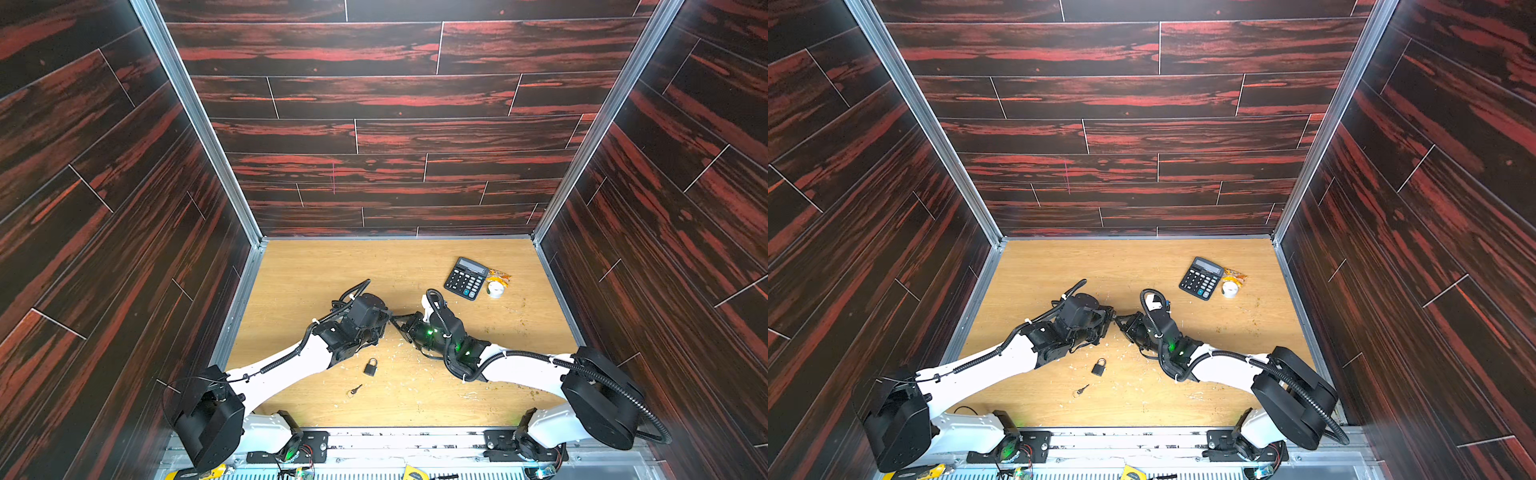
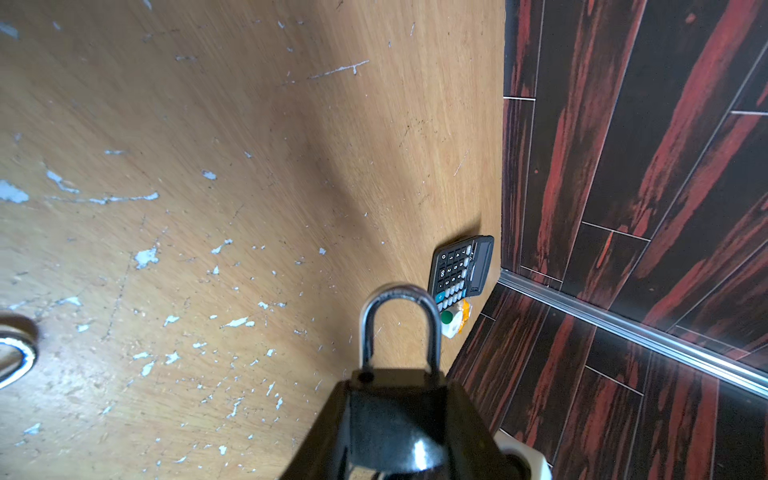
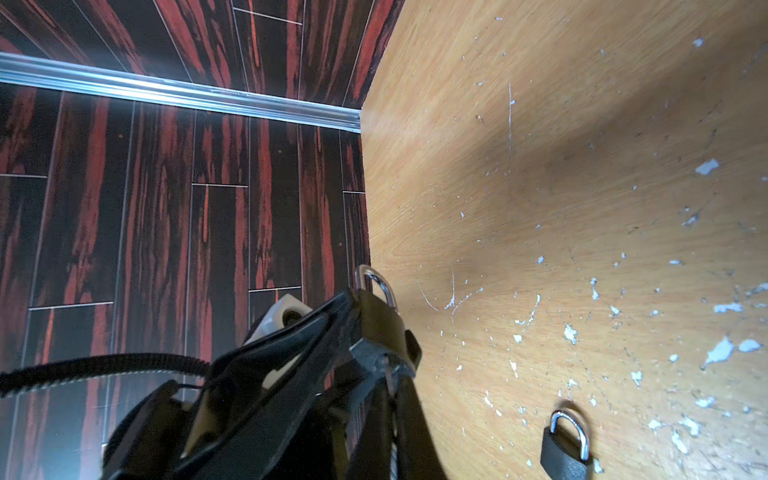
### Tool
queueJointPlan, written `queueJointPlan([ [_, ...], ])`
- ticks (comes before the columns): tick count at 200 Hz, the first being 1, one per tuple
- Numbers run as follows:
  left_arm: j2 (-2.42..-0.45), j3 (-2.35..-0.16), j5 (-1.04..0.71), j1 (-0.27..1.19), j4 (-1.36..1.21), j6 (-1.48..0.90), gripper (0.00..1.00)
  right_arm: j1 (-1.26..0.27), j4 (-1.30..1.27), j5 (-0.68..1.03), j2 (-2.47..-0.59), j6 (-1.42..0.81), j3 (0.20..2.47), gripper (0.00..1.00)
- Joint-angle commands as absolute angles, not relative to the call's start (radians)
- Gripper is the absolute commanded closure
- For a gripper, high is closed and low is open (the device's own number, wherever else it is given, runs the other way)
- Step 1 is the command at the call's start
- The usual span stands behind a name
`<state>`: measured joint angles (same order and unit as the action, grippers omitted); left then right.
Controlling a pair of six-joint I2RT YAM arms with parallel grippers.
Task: Unlock with the key
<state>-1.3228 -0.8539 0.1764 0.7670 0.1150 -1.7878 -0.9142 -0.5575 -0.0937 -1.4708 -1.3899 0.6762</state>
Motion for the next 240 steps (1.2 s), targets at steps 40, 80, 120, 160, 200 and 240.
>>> queueJointPlan([
  [40, -1.275, -0.927, 0.036, 0.795, 0.236, -1.622, 1.0, -0.918, -0.379, -0.193, -1.512, -1.208, 0.75, 1.0],
  [80, -1.266, -0.929, 0.101, 0.767, 0.304, -1.521, 1.0, -0.925, -0.289, -0.268, -1.484, -1.121, 0.755, 0.88],
  [120, -1.268, -0.924, 0.209, 0.745, 0.321, -1.453, 1.0, -0.949, -0.28, -0.304, -1.432, -1.076, 0.719, 0.72],
  [160, -1.284, -0.94, 0.267, 0.726, 0.321, -1.307, 1.0, -0.956, -0.226, -0.322, -1.339, -1.045, 0.687, 0.63],
  [200, -1.256, -0.926, 0.322, 0.723, 0.268, -0.986, 1.0, -0.95, -0.042, -0.332, -1.251, -0.926, 0.722, 0.56],
  [240, -1.229, -0.86, 0.23, 0.723, 0.128, -0.585, 1.0, -0.905, 0.097, -0.25, -1.182, -0.835, 0.758, 0.48],
])
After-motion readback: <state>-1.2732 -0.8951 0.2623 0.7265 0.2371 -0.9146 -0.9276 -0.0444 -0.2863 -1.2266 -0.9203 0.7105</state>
